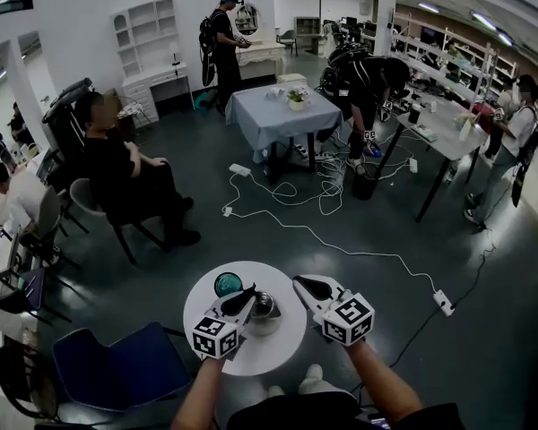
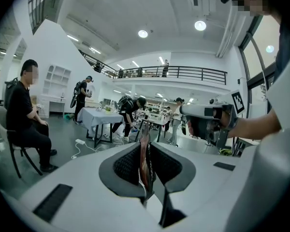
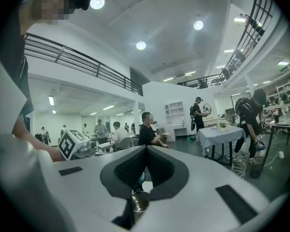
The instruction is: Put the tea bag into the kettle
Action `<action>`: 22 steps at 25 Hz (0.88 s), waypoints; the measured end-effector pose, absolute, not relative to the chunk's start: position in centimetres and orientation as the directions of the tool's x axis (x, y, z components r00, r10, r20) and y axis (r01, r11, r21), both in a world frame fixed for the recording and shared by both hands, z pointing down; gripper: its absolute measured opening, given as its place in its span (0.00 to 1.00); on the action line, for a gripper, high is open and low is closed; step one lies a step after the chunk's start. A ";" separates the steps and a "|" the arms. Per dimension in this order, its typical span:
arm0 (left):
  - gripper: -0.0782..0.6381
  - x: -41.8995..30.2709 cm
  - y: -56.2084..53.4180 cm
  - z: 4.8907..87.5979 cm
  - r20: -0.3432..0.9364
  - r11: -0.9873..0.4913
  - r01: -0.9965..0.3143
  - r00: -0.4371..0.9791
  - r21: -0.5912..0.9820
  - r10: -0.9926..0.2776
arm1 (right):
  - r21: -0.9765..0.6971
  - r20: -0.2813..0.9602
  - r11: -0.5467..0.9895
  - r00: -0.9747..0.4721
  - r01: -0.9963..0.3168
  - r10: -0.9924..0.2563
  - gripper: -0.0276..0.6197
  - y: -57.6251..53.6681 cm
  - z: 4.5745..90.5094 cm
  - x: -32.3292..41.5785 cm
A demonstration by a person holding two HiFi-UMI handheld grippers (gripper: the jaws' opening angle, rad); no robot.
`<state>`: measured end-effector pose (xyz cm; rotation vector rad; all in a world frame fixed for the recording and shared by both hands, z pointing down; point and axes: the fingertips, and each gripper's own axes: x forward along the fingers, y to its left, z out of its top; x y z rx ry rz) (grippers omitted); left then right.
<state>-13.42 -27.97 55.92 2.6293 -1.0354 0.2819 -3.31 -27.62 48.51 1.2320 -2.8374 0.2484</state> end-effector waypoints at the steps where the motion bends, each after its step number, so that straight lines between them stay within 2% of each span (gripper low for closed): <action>1: 0.20 -13.2 -28.2 56.3 0.305 -0.691 -0.694 0.715 0.202 -0.629 | -0.131 0.097 0.676 -0.688 -0.725 -0.719 0.07 -28.0 48.5 -3.1; 14: 0.20 -10.4 -31.7 61.9 0.497 -0.648 -0.747 0.623 0.148 -0.604 | -0.136 0.136 0.747 -0.759 -0.651 -0.636 0.07 -32.3 49.2 -0.9; 22: 0.20 -9.3 -32.9 65.6 0.599 -0.640 -0.759 0.569 0.120 -0.563 | -0.136 0.144 0.744 -0.756 -0.654 -0.639 0.07 -34.6 49.6 1.3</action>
